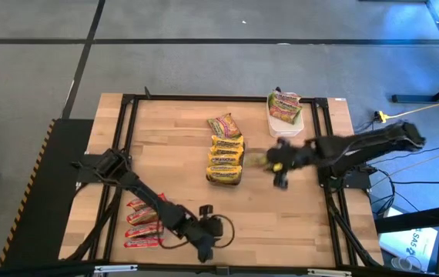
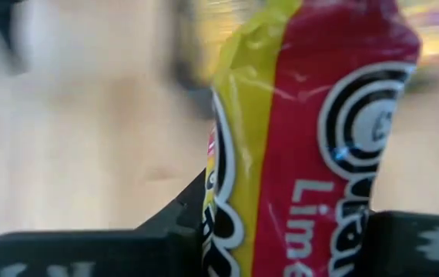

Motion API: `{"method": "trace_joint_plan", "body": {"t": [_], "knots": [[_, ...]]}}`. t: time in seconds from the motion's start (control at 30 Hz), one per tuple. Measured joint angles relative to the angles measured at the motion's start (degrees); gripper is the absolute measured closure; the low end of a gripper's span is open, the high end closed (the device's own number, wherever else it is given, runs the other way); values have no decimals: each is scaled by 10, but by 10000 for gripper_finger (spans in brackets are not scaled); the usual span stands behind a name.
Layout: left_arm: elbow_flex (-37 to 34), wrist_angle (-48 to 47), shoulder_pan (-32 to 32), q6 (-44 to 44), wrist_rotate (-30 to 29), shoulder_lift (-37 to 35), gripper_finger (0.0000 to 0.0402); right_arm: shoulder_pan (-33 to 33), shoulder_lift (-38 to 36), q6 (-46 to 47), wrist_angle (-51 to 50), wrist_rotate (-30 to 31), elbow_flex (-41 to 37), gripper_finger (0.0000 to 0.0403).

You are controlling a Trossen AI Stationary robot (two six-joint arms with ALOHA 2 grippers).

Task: Sort Maruchan noodles
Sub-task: Put the green noodle pack into the white bin

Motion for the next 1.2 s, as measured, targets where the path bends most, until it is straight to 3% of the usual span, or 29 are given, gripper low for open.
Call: {"method": "trace_joint_plan", "body": {"t": [0.1, 0.23, 0.4, 0.57, 0.8, 1.2], "knots": [[-18, 15, 17, 20, 10, -3, 259, -80, -47, -60, -58, 38, 4, 300], [-82, 81, 34, 28, 24, -41, 259, -211, -57, -158, -109, 41, 38, 305], [-202, 216, 46, 31, 7, -121, 259, -374, -21, -308, -130, 6, 83, 305], [-287, 324, 50, 28, -3, -175, 259, -488, 47, -432, -133, -37, 90, 304], [-307, 362, 47, 31, -15, -186, 259, -551, 153, -504, -131, -36, 90, 302], [-307, 362, 47, 45, -26, -186, 259, -555, 255, -527, -106, -16, 89, 283]]}}
